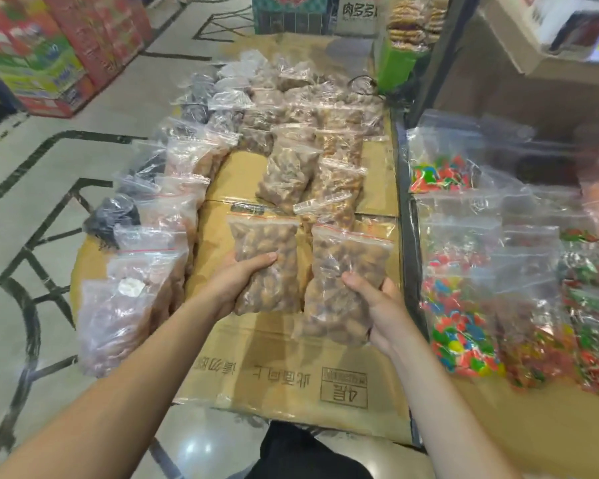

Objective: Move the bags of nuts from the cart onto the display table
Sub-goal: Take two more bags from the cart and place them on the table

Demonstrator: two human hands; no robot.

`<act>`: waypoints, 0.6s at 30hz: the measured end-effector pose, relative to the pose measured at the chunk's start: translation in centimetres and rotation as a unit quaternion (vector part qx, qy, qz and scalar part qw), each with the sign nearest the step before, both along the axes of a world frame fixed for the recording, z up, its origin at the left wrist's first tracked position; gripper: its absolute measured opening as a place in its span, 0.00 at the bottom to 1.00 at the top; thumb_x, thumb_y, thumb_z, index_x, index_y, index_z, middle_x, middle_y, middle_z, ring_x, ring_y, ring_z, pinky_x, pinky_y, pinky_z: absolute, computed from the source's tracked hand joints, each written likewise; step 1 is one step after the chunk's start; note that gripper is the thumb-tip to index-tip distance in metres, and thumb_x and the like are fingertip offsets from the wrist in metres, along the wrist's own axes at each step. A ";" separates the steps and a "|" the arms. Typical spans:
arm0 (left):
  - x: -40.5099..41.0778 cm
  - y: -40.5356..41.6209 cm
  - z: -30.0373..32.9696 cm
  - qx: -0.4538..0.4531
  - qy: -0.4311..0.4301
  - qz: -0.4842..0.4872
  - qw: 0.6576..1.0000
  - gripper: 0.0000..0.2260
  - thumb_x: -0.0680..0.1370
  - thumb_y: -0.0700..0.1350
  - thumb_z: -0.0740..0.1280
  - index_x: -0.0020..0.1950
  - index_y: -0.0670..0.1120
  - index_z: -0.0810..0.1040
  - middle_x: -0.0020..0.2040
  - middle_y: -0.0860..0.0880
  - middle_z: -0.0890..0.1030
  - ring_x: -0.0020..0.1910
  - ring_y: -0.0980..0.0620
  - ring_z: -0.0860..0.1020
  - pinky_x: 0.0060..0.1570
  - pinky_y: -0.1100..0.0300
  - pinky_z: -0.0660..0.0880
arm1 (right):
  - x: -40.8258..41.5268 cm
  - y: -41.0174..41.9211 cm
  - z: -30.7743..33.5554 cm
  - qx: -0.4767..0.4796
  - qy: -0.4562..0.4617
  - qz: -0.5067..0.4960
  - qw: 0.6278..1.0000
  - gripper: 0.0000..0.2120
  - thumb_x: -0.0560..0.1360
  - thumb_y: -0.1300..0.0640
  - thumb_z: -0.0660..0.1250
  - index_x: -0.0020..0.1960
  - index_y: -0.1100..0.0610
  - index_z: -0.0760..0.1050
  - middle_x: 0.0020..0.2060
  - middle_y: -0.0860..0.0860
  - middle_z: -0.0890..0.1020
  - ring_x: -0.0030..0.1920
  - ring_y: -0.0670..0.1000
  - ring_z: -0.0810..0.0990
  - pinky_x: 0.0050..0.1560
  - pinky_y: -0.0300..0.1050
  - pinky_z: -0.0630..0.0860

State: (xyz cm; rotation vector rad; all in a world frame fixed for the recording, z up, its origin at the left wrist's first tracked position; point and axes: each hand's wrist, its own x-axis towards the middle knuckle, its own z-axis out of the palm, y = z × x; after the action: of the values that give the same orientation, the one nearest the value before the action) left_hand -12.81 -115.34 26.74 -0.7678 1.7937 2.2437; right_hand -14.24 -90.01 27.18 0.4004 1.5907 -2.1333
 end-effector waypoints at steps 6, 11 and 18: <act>-6.3 -2.9 -2.1 -0.012 -0.025 0.015 0.999 0.17 0.72 0.42 0.79 0.59 0.43 0.84 0.52 0.41 0.87 0.51 0.41 0.86 0.54 0.46 0.82 | -3.3 -2.3 -0.3 0.028 -0.007 -0.005 1.000 0.29 0.66 0.56 0.82 0.64 0.57 0.78 0.53 0.56 0.88 0.54 0.59 0.87 0.58 0.62 0.82; -11.2 -4.6 -2.6 -0.021 -0.019 0.015 0.999 0.18 0.70 0.43 0.80 0.59 0.43 0.84 0.50 0.43 0.88 0.45 0.48 0.87 0.43 0.56 0.83 | -4.8 -3.5 0.2 0.070 -0.010 0.004 0.997 0.44 0.55 0.46 0.87 0.67 0.53 0.76 0.55 0.53 0.88 0.54 0.58 0.88 0.51 0.57 0.84; -15.5 -5.6 -3.5 -0.159 -0.048 -0.021 0.986 0.26 0.68 0.48 0.83 0.62 0.45 0.79 0.53 0.48 0.85 0.52 0.48 0.83 0.53 0.50 0.81 | -5.0 -3.8 2.6 0.115 0.046 0.041 0.991 0.23 0.71 0.62 0.80 0.62 0.52 0.78 0.52 0.50 0.88 0.53 0.52 0.88 0.54 0.52 0.83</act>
State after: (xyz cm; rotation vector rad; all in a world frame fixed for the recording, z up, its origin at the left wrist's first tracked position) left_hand -28.28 -120.90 23.25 -0.8666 2.1246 1.8820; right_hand -19.23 -93.78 29.74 0.3063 1.8814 -1.9385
